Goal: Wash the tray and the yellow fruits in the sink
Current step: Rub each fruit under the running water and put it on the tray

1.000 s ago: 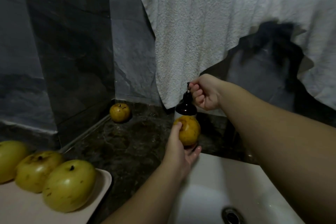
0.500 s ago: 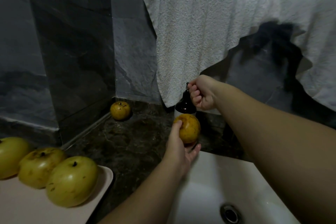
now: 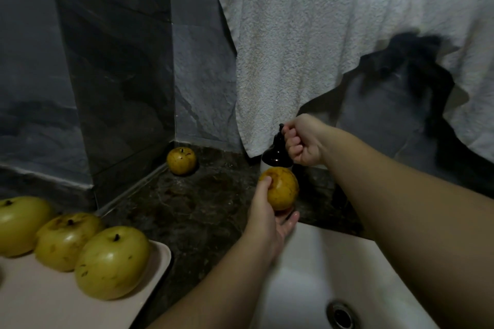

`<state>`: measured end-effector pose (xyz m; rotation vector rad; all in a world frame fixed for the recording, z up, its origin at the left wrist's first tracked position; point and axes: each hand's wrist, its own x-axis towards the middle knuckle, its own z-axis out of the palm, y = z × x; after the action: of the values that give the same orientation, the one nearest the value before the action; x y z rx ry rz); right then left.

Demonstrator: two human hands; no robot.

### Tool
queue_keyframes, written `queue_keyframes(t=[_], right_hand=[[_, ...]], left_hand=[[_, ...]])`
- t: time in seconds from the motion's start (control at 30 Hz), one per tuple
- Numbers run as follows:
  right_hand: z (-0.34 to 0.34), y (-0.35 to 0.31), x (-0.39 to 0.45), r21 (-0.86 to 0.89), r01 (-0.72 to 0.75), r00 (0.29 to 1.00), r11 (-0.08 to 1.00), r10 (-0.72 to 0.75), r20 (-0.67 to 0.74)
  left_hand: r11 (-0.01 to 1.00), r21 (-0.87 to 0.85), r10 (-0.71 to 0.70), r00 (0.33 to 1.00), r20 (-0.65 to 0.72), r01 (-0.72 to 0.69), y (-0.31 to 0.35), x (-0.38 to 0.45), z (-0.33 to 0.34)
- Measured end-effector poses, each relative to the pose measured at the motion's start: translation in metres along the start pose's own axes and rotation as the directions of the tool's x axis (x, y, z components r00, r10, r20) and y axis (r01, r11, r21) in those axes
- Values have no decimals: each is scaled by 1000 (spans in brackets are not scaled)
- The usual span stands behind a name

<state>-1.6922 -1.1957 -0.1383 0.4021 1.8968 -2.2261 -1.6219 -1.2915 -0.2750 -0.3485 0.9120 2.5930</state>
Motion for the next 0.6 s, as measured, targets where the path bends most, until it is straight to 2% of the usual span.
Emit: queue_keyframes(t=[0.23,0.6], right_hand=[[2,2,-2,-17,-7,999,1000,6,-32],[5,-5,-1,19,26,1000,999,-26,8]], left_hand=[[1000,4,-1,1000,-16,1,2,0,-1],[1000,-23,3,1000,4,-3,1,-4,1]])
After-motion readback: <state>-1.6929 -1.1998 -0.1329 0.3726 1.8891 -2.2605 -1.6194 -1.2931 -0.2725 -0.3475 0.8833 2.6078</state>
